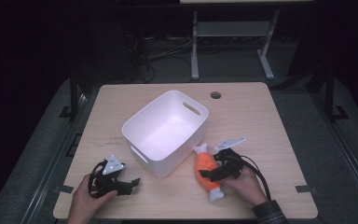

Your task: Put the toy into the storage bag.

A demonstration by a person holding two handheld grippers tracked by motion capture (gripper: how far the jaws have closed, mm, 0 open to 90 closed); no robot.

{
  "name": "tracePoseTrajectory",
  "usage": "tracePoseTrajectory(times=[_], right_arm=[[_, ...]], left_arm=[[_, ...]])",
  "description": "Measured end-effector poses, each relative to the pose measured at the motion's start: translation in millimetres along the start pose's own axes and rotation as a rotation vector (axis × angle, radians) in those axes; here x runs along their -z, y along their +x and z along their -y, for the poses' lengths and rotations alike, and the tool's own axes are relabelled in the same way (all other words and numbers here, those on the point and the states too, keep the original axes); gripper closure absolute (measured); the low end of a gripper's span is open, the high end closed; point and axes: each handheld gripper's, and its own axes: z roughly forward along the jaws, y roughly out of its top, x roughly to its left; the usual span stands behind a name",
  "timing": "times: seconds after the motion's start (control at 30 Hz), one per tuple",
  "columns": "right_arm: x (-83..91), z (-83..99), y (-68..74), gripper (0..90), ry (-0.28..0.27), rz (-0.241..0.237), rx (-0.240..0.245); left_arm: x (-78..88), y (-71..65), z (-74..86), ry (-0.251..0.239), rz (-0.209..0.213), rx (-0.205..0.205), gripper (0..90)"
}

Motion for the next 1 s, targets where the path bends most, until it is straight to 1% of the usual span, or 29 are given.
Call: tracePoseTrajectory(times=[0.1, 0.17, 0.2, 0.23, 0.27, 0.4, 0.53, 0.63, 0.77, 1.0], right_arm=[[-2.0, 1.5, 0.8, 13.6, -0.002, -0.028, 0.000], [-2.9, 2.4, 3.4, 15.2, -0.008, -0.026, 0.008], [-3.2, 2.7, 3.6, 17.3, -0.010, -0.028, 0.010], [-3.2, 3.3, 3.7, 20.7, -0.011, -0.041, 0.012], [-3.2, 3.7, 4.4, 21.6, -0.013, -0.045, 0.011], [-2.1, 3.5, 6.2, 31.3, -0.007, -0.049, 0.028], [-0.1, 2.9, 6.4, 39.2, -0.004, -0.067, 0.040], [2.2, 2.4, 7.1, 41.2, -0.009, -0.069, 0.047], [6.5, 2.3, 6.8, 41.4, -0.018, -0.056, 0.063], [20.9, 4.0, 0.9, 41.4, -0.041, -0.045, 0.070]], left_arm=[[0.0, 0.0, 0.0, 0.000, 0.000, 0.000, 12.9], [0.0, 0.0, 0.0, 0.000, 0.000, 0.000, 12.9], [0.0, 0.0, 0.0, 0.000, 0.000, 0.000, 12.9], [0.0, 0.0, 0.0, 0.000, 0.000, 0.000, 12.9], [0.0, 0.0, 0.0, 0.000, 0.000, 0.000, 12.9], [0.0, 0.0, 0.0, 0.000, 0.000, 0.000, 12.9], [0.0, 0.0, 0.0, 0.000, 0.000, 0.000, 12.9], [0.0, 0.0, 0.0, 0.000, 0.000, 0.000, 12.9], [0.0, 0.0, 0.0, 0.000, 0.000, 0.000, 12.9], [0.0, 0.1, 0.0, 0.000, 0.000, 0.000, 12.9]])
